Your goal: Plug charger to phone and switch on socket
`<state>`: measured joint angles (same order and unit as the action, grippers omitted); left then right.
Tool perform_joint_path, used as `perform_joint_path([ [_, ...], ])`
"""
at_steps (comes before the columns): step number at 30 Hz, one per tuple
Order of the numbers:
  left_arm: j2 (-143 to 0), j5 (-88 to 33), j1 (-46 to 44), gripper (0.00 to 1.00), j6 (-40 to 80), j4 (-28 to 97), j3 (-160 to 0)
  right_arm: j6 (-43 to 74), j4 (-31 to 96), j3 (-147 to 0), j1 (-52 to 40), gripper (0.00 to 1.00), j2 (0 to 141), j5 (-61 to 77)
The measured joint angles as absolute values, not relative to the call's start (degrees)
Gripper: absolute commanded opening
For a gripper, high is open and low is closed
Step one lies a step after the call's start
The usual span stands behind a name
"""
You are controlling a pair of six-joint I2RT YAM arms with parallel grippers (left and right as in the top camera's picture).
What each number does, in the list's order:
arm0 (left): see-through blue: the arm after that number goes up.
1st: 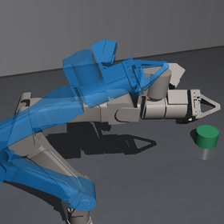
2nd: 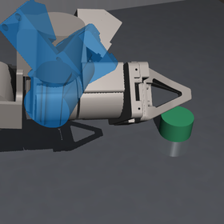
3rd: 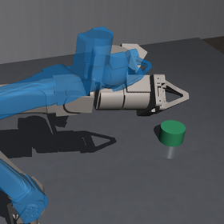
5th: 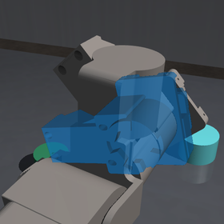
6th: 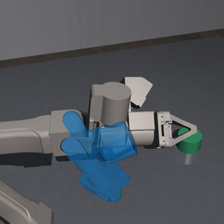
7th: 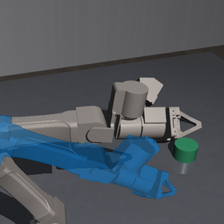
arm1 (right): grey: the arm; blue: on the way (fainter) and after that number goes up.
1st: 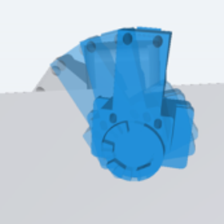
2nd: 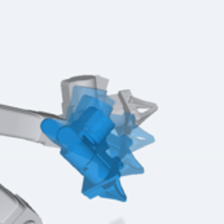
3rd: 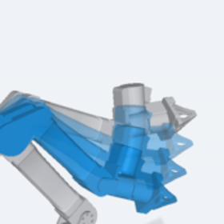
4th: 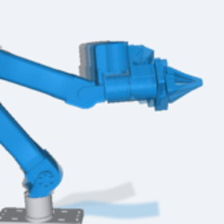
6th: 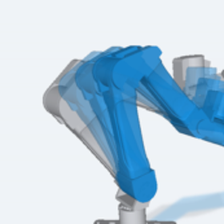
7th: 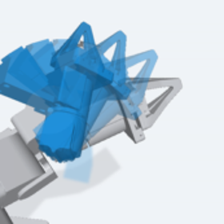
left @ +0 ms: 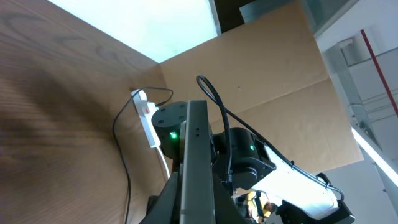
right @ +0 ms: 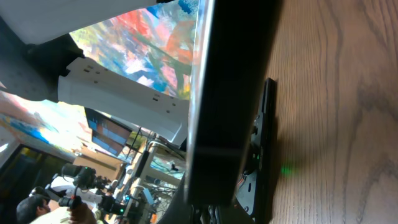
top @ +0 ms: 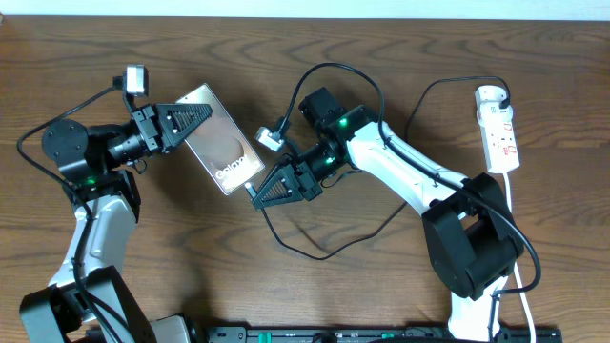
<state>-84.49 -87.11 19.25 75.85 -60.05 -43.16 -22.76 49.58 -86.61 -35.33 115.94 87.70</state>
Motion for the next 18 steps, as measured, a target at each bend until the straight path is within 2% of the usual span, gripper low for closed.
perform_joint_path([
  [18, -84.5, -87.1, 19.2, 0.07, 75.0, -60.1, -43.2, -22.7, 49.3, -86.6, -35.3, 0.01, 115.9, 87.7],
])
